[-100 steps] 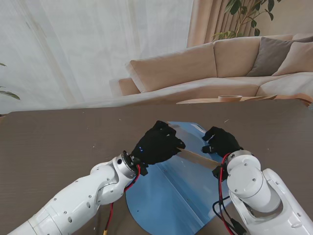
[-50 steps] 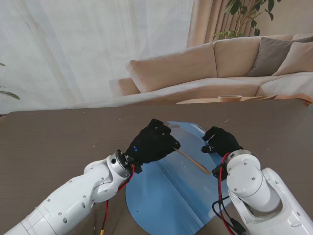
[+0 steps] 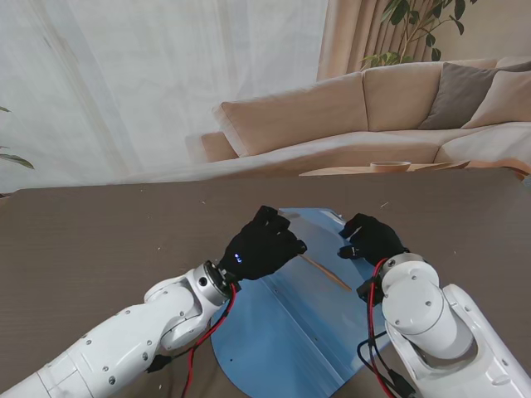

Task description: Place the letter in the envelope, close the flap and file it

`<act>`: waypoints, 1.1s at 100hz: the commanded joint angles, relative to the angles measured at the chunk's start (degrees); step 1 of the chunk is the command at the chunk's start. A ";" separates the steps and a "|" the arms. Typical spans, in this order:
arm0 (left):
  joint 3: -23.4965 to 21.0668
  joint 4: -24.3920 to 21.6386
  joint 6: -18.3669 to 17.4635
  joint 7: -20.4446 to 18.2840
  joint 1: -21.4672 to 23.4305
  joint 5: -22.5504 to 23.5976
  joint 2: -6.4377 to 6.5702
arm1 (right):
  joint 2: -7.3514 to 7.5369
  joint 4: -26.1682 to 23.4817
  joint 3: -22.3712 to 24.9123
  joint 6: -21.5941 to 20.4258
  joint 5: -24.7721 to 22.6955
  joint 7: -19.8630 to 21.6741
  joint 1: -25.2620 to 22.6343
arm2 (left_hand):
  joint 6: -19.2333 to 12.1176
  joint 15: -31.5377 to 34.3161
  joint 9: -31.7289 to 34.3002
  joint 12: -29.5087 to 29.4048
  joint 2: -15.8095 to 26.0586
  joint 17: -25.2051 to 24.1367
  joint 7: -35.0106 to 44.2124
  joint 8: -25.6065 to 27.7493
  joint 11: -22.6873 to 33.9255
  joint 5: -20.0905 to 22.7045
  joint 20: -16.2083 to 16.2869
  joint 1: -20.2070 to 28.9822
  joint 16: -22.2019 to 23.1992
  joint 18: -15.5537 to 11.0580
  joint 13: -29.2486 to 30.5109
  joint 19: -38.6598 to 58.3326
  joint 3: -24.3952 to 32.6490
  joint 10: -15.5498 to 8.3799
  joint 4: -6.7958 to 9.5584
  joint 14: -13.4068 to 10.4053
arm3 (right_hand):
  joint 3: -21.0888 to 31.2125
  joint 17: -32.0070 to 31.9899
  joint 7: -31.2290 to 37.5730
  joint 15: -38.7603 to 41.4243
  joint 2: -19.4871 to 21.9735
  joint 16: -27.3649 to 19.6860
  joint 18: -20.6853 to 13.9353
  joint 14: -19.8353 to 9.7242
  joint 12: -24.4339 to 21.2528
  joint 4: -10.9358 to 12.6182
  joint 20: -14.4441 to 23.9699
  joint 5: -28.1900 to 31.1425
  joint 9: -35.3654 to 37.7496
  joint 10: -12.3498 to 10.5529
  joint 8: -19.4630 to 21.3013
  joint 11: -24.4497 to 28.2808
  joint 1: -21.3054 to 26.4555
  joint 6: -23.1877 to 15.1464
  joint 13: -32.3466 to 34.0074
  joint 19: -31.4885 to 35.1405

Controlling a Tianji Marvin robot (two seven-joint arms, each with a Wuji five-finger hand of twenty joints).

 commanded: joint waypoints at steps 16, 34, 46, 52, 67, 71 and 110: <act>3.74 0.21 3.11 -3.22 -1.19 -0.75 -1.22 | -0.29 0.02 -0.58 -0.55 0.32 1.01 0.23 | -3.31 1.07 -1.02 -0.64 5.58 0.11 4.97 2.57 2.73 0.68 -0.70 4.76 0.41 -0.68 -0.93 1.09 1.23 -0.88 1.55 -0.34 | 6.80 0.66 0.57 1.34 5.65 0.68 0.12 0.17 7.06 4.60 1.98 1.44 9.98 -10.00 -0.57 17.57 9.96 0.26 0.75 4.04; 6.96 0.47 4.97 -4.75 -2.20 -1.67 -1.80 | -0.22 0.14 -0.68 -0.65 0.26 1.26 0.47 | -3.84 1.13 -0.90 -1.21 5.47 0.42 4.69 2.27 2.81 0.59 -0.89 4.42 0.01 -0.83 -0.80 1.23 1.23 -1.27 1.43 -0.66 | 6.79 0.69 0.62 1.33 5.63 0.70 0.07 0.16 7.13 4.63 1.98 1.50 10.00 -10.03 -0.62 17.57 9.99 0.27 0.74 4.06; 8.74 0.60 5.15 -5.05 -2.65 -1.86 -1.93 | -0.21 0.12 -0.60 -0.63 0.26 1.33 0.49 | -3.92 1.13 -0.71 -1.68 5.31 0.67 4.60 1.97 2.72 0.54 -1.00 4.23 -0.24 -0.87 -0.71 1.36 1.42 -1.36 1.37 -0.72 | 6.79 0.71 0.64 1.34 5.68 0.73 0.06 0.23 7.15 4.64 1.99 1.52 10.00 -10.00 -0.68 17.55 10.02 0.21 0.76 4.08; 9.41 0.41 5.06 -5.40 -2.60 -2.13 -2.05 | -0.20 0.15 -0.60 -0.57 0.28 1.37 0.55 | -3.89 1.08 -0.75 -1.86 5.32 0.78 4.47 1.73 2.64 0.45 -1.06 4.12 -0.40 -0.89 -0.69 1.41 1.53 -1.44 1.33 -0.78 | 6.81 0.71 0.67 1.32 5.66 0.73 0.07 0.22 7.17 4.66 1.99 1.57 10.01 -10.01 -0.69 17.56 10.06 0.17 0.72 4.08; 11.68 -0.39 5.38 -6.79 -3.05 -2.15 -2.15 | -0.20 0.30 -0.74 -0.61 0.39 1.40 0.72 | -3.75 0.29 -1.16 -2.46 5.44 0.51 3.80 0.50 1.94 -0.32 -1.33 3.81 -1.28 -1.27 -1.15 1.20 1.60 -1.82 1.15 -1.30 | 6.82 0.83 0.71 1.34 5.64 0.76 0.04 0.19 7.22 4.67 1.99 1.58 10.02 -10.01 -0.74 17.55 10.05 0.15 0.76 4.12; 12.29 -0.53 5.68 -7.39 -3.27 -2.18 -2.20 | -0.19 0.32 -0.76 -0.63 0.40 1.43 0.74 | -3.67 0.05 -1.44 -2.54 5.36 0.43 3.45 -0.02 1.62 -0.69 -1.42 3.79 -1.51 -1.45 -1.38 1.12 1.51 -1.98 1.08 -1.53 | 6.79 0.83 0.73 1.33 5.64 0.76 0.04 0.20 7.22 4.65 1.99 1.57 9.98 -10.04 -0.74 17.53 10.00 0.11 0.74 4.13; 12.24 -1.39 7.66 -11.51 -3.21 -0.85 -1.18 | -0.17 -0.29 -0.03 -0.64 0.37 1.49 -0.08 | -2.16 -5.03 -11.86 -6.67 -5.03 -2.30 -3.96 -4.83 -1.42 -9.83 -2.85 -13.67 -7.43 -3.00 -6.79 -2.72 15.92 -4.74 -0.88 -5.00 | 6.76 0.88 0.95 1.33 5.66 0.77 0.09 0.24 7.28 4.64 1.98 1.60 9.97 -9.96 -0.81 17.52 10.09 0.08 0.76 4.17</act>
